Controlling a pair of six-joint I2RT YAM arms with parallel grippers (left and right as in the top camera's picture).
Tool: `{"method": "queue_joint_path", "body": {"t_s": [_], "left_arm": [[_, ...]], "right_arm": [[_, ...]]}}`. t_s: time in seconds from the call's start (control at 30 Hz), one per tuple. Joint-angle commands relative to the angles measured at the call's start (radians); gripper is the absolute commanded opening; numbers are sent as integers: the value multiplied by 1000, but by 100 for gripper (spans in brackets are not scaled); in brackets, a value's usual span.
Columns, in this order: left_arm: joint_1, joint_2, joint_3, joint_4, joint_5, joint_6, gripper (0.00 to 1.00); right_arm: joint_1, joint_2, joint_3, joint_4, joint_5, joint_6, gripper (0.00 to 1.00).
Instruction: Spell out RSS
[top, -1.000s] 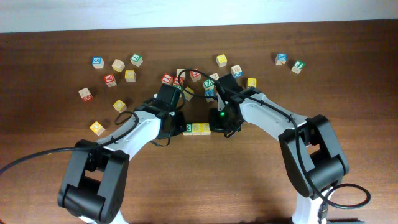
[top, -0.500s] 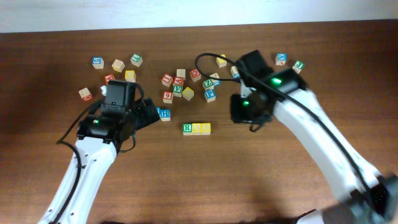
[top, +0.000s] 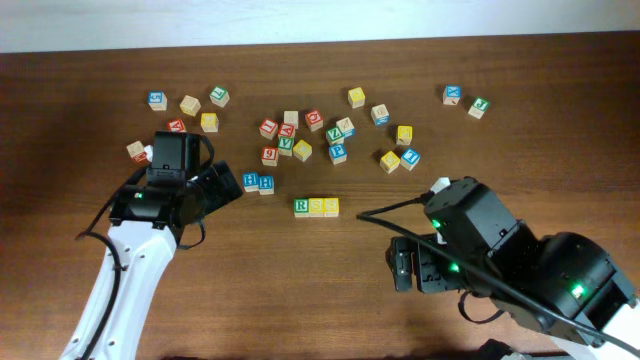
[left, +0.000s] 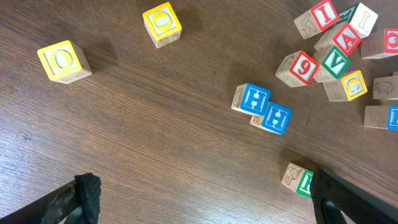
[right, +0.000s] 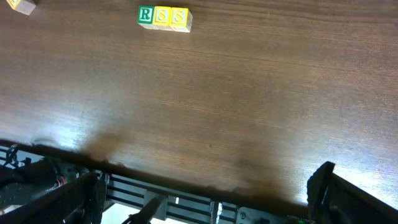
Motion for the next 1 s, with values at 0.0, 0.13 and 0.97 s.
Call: {"method": "queue_joint_path", "body": {"t_s": [0.0,0.13,0.97], "left_arm": [[5,-14,7,-2,-8,6,99],[3,-13,7,-2,-7,6,99],[4,-13,7,-1,-8,6,99]], "right_arm": [[10,25,-8,3,0,12,98],[10,82,-8,3,0,12,98],[-665,-959,-1018,952,-127,-363,98]]}}
